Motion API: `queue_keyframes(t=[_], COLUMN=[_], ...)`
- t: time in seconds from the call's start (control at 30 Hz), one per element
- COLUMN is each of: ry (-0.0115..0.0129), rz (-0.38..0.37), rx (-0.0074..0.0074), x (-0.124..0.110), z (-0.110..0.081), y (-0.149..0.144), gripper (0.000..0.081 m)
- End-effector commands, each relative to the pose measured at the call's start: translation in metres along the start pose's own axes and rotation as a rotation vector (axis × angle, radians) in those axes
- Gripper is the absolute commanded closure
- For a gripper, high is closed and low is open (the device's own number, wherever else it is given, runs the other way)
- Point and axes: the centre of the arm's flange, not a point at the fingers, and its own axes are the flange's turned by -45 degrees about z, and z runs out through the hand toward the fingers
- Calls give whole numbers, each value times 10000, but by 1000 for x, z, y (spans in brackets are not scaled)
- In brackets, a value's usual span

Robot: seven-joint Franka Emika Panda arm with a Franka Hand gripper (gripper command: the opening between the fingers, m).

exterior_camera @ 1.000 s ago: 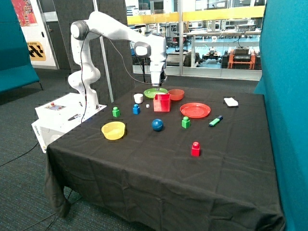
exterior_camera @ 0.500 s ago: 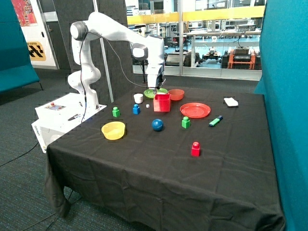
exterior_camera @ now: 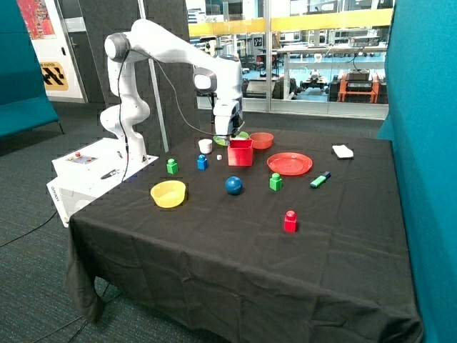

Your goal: Put the ball in the red pot

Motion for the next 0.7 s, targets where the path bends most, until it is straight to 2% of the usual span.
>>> queue_keyframes(t=[0.0,0.3,0.67], ry=[39,39,38], rz=[148,73,528], rx=[17,17,18], x=[6,17,31], z=[5,20,22], y=[18,18,43], gripper=[214,210,222])
